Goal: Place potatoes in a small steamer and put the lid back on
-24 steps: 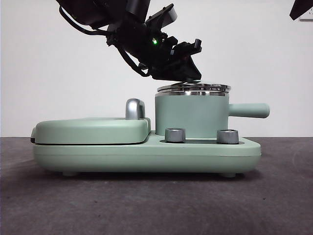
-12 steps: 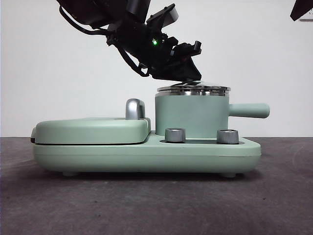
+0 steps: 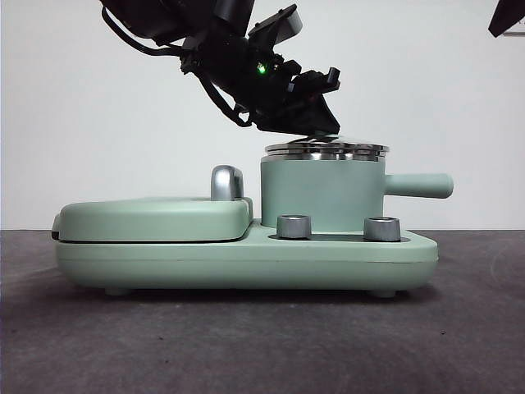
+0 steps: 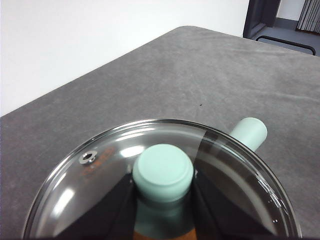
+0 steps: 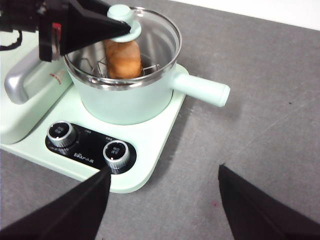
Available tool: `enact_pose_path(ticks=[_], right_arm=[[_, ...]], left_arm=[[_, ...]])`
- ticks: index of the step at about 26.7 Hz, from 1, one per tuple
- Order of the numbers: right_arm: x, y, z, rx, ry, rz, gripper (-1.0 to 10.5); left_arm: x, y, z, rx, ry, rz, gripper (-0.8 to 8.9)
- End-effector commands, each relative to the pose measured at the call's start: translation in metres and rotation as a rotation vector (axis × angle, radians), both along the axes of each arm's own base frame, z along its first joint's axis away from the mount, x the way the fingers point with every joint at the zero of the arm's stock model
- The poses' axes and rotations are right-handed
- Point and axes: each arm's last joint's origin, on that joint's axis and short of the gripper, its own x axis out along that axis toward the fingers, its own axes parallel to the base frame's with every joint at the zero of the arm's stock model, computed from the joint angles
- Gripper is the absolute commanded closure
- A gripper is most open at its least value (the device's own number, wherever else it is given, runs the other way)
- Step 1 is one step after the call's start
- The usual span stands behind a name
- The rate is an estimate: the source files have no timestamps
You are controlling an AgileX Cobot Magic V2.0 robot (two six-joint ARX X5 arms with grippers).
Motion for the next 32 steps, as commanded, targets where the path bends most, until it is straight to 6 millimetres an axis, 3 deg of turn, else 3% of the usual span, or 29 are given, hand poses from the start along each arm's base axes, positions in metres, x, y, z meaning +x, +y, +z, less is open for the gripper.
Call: enact_pose_path(ticks=[1, 13, 24, 26, 30, 32], right_arm=[[0.001, 0.001, 0.000, 0.005, 0.008, -0.003, 6.2], [0.001, 0.001, 0.000, 0.008, 0.009, -0.005, 6.2], [0.001, 0.001, 0.000, 0.011, 0.011, -0.006, 6.2], [0.001, 0.001, 0.000, 0.011, 0.011, -0.006, 6.2], [0.001, 0.001, 0.000, 0.011, 0.010, -0.006, 6.2], [0.001, 0.001, 0.000, 0.011, 0.010, -0.006, 6.2]], left_arm=[[0.001, -0.007, 0.007, -0.008, -0.046, 0.002, 8.02], [-0.003, -0.004, 0.022, -0.024, -0.064, 0.023, 8.02], [-0.005, -0.003, 0.018, 0.003, -0.022, 0.022, 8.01], [-0.004, -0.003, 0.018, 0.002, -0.022, 0.022, 7.47], [-0.004, -0.003, 0.018, -0.030, 0.013, 0.035, 5.41], [-0.005, -0.002, 0.021, -0.038, 0.014, 0.037, 5.19]])
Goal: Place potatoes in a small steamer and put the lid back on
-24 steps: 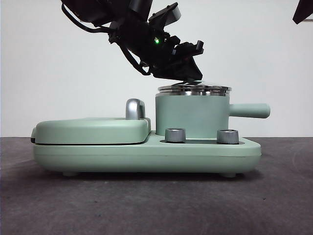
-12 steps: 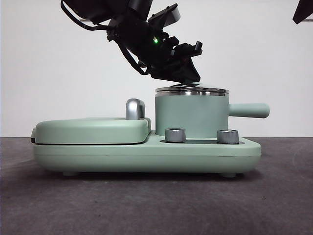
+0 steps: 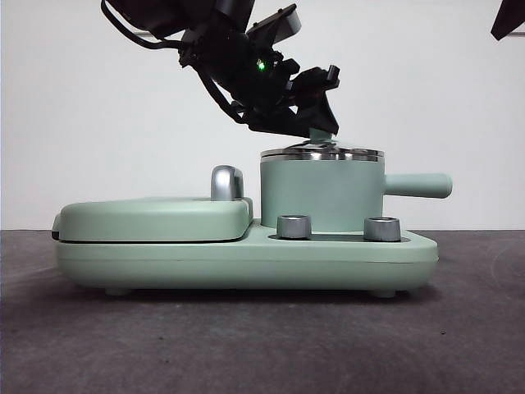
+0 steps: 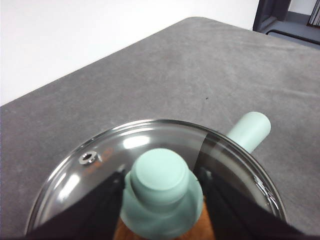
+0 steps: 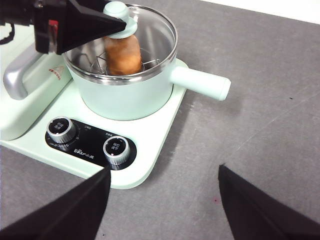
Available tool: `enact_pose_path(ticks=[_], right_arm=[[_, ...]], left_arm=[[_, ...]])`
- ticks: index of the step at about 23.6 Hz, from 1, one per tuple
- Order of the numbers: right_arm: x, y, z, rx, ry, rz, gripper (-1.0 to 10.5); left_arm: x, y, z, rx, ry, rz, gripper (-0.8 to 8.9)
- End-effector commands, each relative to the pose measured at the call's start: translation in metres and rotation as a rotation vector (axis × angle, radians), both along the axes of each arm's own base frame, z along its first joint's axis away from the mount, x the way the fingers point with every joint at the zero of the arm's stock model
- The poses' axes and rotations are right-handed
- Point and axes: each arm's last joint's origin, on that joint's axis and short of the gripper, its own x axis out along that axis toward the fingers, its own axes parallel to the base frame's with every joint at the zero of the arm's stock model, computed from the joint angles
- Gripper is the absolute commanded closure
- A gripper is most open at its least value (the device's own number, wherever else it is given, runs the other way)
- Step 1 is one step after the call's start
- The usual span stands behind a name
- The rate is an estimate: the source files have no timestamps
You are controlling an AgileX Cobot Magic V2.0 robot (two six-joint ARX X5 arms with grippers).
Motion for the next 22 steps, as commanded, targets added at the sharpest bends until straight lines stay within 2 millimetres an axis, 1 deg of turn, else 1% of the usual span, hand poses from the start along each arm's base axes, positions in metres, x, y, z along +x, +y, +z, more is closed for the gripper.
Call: enact_pose_path(ticks=[1, 4, 7, 9, 11, 14, 17, 19, 22], right_arm=[[0.001, 0.001, 0.001, 0.011, -0.002, -0.003, 6.2], [0.001, 0.001, 0.001, 0.012, -0.002, -0.003, 6.2], [0.001, 0.001, 0.001, 0.016, 0.000, 0.004, 6.2], [0.001, 0.002, 0.001, 0.021, 0.007, 0.018, 6.2], [0.001, 0.003, 0.001, 0.042, 0.019, 0.058, 6.2], [0.003, 0.005, -0.002, 0.044, 0.043, 0.078, 6.2], [0.009, 0.008, -0.006, 0.036, 0.075, 0.082, 6.2], [0.012, 0.010, -0.008, 0.039, 0.093, 0.097, 6.2], [0.017, 0.013, -0.011, 0.045, 0.122, 0.121, 6.2]], left_arm=[[-0.002, -0.002, 0.020, -0.062, -0.020, 0.002, 5.19], [-0.010, 0.011, 0.043, -0.110, 0.011, 0.032, 5.19], [-0.022, 0.035, 0.068, -0.124, 0.092, 0.083, 5.19], [-0.030, 0.054, 0.077, -0.089, 0.147, 0.119, 5.21], [-0.037, 0.072, 0.081, -0.052, 0.200, 0.153, 5.21], [-0.060, 0.099, 0.077, -0.051, 0.213, 0.187, 5.23], [-0.096, 0.127, 0.064, -0.085, 0.218, 0.220, 5.25], [-0.113, 0.139, 0.052, -0.091, 0.235, 0.236, 5.25], [-0.135, 0.154, 0.042, -0.101, 0.238, 0.253, 5.34]])
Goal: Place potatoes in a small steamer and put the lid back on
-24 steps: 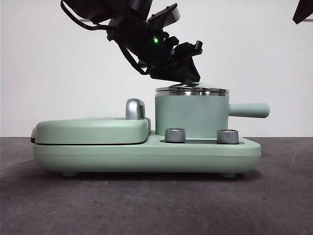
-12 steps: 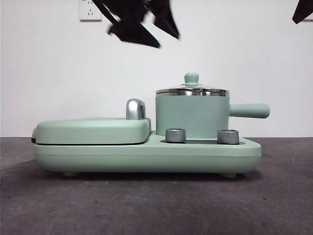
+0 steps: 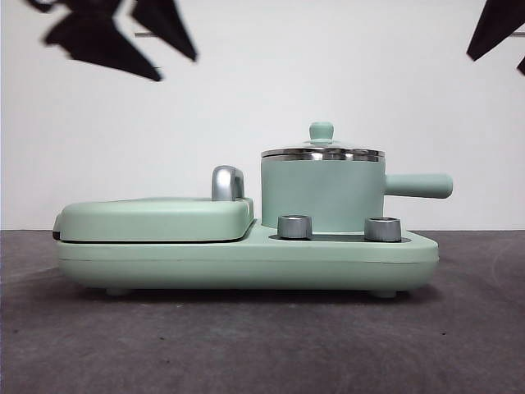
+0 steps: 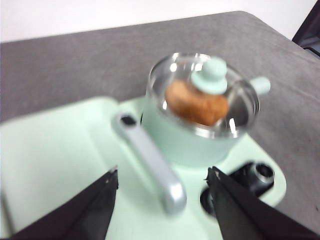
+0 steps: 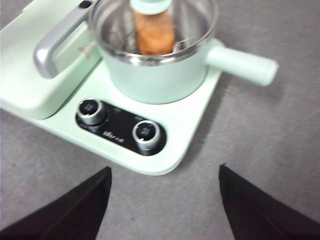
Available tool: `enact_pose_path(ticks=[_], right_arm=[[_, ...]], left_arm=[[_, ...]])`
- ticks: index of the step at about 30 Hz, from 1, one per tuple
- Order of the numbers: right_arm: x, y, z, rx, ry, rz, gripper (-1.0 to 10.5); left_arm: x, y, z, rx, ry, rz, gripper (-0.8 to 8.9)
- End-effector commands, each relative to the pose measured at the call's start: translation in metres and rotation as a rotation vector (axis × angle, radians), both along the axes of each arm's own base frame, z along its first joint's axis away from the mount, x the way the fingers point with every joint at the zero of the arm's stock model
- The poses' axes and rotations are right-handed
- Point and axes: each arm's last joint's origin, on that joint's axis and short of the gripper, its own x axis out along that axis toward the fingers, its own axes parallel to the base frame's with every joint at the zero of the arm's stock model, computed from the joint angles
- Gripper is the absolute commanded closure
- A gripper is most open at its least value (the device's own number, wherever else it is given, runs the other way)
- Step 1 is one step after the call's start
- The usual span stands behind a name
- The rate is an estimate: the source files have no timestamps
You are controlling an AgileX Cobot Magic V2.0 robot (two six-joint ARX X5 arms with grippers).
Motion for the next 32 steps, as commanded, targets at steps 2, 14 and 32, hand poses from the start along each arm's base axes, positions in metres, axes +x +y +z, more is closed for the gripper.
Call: enact_pose_path(ticks=[2, 14, 32], right_arm=[[0.006, 0.005, -0.003, 0.008, 0.030, 0.017, 6.2], [0.010, 0.007, -0.007, -0.003, 0.055, 0.018, 6.2], [0.010, 0.006, -0.005, -0.004, 0.035, 0.010, 9.2]], left_arm=[[-0.022, 0.014, -0.011, -0.030, 0.019, 0.024, 5.36], [-0.064, 0.038, -0.020, -0.024, 0.079, 0.067, 5.34], [-0.065, 0.038, -0.020, -0.015, 0.081, 0.062, 8.08]])
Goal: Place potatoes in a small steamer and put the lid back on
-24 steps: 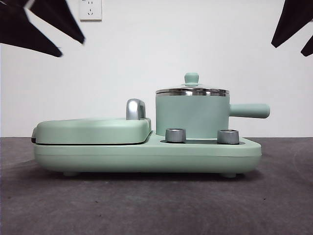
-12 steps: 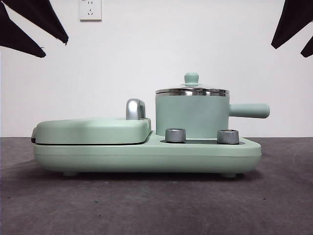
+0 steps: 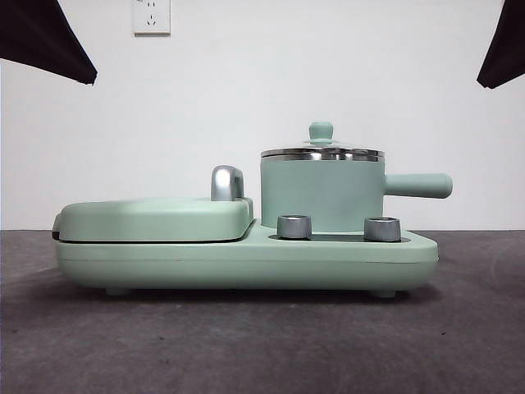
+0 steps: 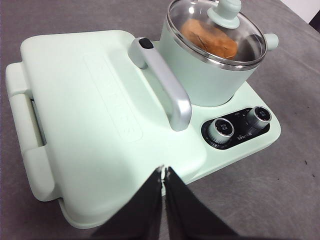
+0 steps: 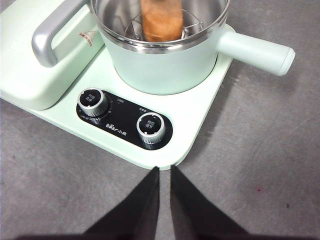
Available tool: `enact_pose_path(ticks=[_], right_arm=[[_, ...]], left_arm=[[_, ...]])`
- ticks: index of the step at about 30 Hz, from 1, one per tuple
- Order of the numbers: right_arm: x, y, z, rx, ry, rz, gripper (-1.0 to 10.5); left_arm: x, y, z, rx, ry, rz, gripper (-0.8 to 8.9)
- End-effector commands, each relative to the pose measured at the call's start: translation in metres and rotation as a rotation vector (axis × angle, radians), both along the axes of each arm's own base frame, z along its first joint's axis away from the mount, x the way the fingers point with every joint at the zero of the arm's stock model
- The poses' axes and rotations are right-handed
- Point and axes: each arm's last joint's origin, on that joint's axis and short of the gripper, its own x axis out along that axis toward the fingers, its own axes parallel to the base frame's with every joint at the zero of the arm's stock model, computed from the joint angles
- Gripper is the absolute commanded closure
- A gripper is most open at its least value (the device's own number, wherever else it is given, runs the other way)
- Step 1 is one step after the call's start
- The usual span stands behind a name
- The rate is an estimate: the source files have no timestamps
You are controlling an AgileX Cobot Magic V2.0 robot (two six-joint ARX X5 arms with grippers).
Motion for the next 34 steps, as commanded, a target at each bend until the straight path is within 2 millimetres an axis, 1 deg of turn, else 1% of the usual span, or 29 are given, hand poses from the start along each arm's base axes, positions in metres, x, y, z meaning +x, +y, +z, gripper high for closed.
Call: enact_pose_path(ticks=[1, 3, 4, 5, 6, 8, 11, 13, 16, 19, 23, 26, 30, 34], right_arm=[[0.001, 0.001, 0.002, 0.008, -0.007, 0.000, 9.2], [0.001, 0.001, 0.002, 0.008, -0.007, 0.000, 9.2], [0.001, 0.001, 0.002, 0.008, -0.008, 0.000, 9.2], [0.001, 0.001, 0.002, 0.008, -0.007, 0.000, 9.2], [0.001, 0.001, 0.002, 0.008, -0.008, 0.000, 9.2], [0.001, 0.001, 0.002, 0.008, -0.008, 0.000, 9.2], [0.001, 0.001, 0.002, 0.008, -0.007, 0.000, 9.2], [0.001, 0.001, 0.002, 0.008, -0.007, 0.000, 9.2], [0.001, 0.001, 0.002, 0.008, -0.007, 0.000, 9.2], [0.001, 0.001, 0.002, 0.008, -0.007, 0.000, 9.2], [0.001, 0.001, 0.002, 0.008, -0.007, 0.000, 9.2], [0.001, 0.001, 0.002, 0.008, -0.007, 0.000, 9.2], [0.001, 0.001, 0.002, 0.008, -0.007, 0.000, 9.2], [0.001, 0.001, 0.002, 0.008, -0.007, 0.000, 9.2]], left_arm=[[0.001, -0.001, 0.002, -0.001, -0.016, 0.000, 8.08], [0.000, -0.001, 0.001, 0.000, -0.020, -0.004, 8.07], [-0.004, 0.001, 0.004, 0.006, -0.036, -0.011, 8.08], [-0.006, 0.003, 0.005, 0.067, -0.094, -0.023, 8.07], [-0.009, 0.007, 0.003, 0.107, -0.132, -0.021, 8.08], [-0.014, 0.017, -0.005, 0.134, -0.192, 0.031, 8.07], [-0.025, 0.037, -0.033, 0.115, -0.269, 0.160, 8.07], [-0.036, 0.049, -0.055, 0.103, -0.321, 0.233, 8.07], [-0.051, 0.062, -0.084, 0.101, -0.375, 0.335, 8.07], [-0.061, 0.071, -0.107, 0.071, -0.380, 0.450, 8.08], [-0.066, 0.079, -0.129, 0.045, -0.387, 0.579, 8.07], [-0.066, 0.080, -0.138, 0.038, -0.382, 0.609, 8.07], [-0.066, 0.080, -0.141, 0.027, -0.347, 0.608, 8.07], [-0.066, 0.080, -0.140, 0.023, -0.357, 0.608, 8.08]])
